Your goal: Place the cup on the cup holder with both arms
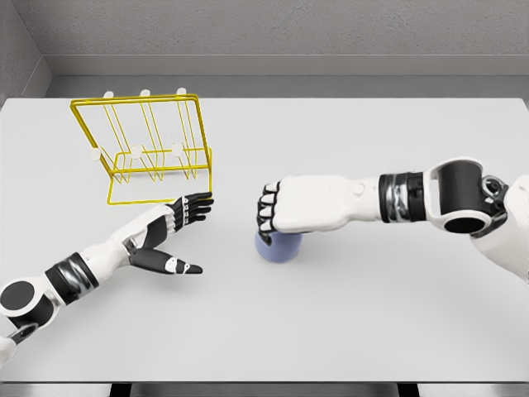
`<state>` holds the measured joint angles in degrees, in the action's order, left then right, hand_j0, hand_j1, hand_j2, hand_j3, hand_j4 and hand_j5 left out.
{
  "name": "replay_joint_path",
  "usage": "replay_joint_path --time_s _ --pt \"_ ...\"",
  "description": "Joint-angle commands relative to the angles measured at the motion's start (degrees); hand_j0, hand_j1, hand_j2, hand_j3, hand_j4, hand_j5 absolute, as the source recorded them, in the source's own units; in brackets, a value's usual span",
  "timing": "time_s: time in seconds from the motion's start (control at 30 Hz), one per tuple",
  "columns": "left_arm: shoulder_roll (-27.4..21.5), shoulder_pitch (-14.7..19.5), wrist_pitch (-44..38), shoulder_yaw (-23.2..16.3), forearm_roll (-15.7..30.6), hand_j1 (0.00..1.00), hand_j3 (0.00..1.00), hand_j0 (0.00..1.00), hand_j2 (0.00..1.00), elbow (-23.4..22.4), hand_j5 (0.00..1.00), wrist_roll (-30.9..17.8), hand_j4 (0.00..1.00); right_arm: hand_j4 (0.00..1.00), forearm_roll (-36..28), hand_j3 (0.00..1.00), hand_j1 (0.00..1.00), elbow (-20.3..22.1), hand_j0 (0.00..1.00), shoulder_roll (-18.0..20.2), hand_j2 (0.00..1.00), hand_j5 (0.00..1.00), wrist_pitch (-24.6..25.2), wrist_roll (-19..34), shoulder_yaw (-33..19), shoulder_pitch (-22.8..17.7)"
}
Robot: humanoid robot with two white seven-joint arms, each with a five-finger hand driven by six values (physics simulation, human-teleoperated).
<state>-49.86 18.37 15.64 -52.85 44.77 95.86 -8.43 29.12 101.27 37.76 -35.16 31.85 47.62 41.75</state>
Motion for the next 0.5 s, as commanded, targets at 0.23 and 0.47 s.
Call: replay_joint_path --time_s 0.23,0.47 --pt "0.0 0.0 0.0 0.0 -0.1 1.00 1.00 1.00 1.00 -0.1 1.00 0.0 1.00 0.51 3.3 0.51 0.51 -0.1 0.51 -1.5 0.51 0.51 0.2 0.0 0.8 -0.2" --pt "0.0 0.0 0.0 0.0 -0.2 1.00 1.00 1.00 1.00 -0.1 1.00 0.0 1.00 0.99 3.5 0.99 0.99 -0.1 0.99 -1.5 0.99 0.99 0.2 1.1 1.4 -0.3"
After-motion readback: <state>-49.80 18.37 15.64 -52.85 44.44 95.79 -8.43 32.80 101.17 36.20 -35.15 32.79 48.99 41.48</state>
